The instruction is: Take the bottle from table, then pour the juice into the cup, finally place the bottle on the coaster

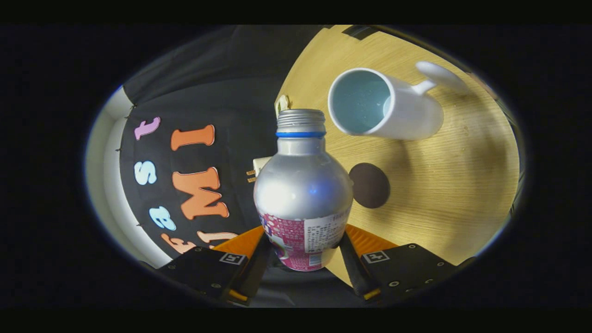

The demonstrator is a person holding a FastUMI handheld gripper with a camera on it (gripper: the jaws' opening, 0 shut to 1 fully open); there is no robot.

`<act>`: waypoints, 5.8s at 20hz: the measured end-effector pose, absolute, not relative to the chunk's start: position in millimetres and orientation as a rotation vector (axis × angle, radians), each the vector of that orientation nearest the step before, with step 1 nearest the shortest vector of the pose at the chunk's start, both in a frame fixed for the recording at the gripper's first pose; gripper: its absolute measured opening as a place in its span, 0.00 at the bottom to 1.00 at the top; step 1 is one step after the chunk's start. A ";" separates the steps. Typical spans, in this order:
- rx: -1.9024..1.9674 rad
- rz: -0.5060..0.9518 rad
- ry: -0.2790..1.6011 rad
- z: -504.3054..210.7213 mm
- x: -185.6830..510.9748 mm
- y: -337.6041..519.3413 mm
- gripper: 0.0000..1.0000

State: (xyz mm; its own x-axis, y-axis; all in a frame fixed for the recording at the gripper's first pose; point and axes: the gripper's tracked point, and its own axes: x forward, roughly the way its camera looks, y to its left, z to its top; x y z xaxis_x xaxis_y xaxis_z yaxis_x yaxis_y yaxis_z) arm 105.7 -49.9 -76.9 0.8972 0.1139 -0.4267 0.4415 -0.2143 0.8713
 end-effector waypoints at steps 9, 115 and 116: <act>1.845 -0.345 0.426 -76.5 106.4 -57.0 0.77; 2.295 -0.460 0.546 -60.3 119.5 -80.3 0.77; 2.293 -0.460 0.544 -59.9 119.6 -80.3 0.77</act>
